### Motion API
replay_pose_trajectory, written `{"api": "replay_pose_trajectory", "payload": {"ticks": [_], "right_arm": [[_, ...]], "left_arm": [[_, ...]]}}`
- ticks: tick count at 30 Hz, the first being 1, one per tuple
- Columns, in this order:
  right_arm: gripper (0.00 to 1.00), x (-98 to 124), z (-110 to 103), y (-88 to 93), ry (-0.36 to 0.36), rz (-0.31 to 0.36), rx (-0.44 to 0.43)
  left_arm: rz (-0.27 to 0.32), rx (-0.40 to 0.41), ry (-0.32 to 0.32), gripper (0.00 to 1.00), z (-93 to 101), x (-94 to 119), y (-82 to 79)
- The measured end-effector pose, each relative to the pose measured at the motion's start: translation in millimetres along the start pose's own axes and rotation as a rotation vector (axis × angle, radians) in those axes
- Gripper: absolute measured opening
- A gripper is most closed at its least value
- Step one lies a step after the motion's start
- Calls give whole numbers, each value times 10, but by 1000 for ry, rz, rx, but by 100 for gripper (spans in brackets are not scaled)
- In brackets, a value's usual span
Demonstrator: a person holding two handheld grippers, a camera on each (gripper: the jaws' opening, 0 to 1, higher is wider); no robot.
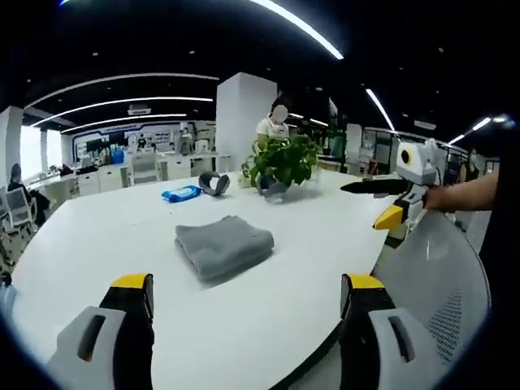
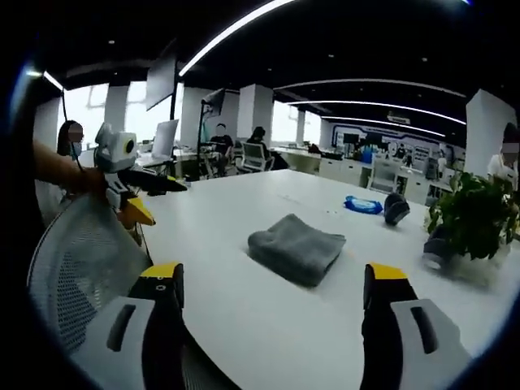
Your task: Fold the towel on the table until its edges align and the towel forms a compact rectangular stack.
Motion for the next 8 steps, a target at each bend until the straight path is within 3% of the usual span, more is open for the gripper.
{"api": "replay_pose_trajectory", "payload": {"ticks": [2,8], "right_arm": [[90,2,-16,20,-4,-13,-4],[90,-1,-51,52,-8,-35,30]], "left_arm": [[-34,-87,-35,92,-52,24,36],[-34,-71,-20,93,-6,17,54]]}}
Point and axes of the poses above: the point that each gripper's makers call its tool centre point, and the gripper's own axes: x roughly backward along the fingers, z roughly to its right, y roughly out of its underside, the point moved 2 cm from there along x, roughly backward along the fingers, and after that the axes turned 1 degree about -z, right-handed, at the moved point
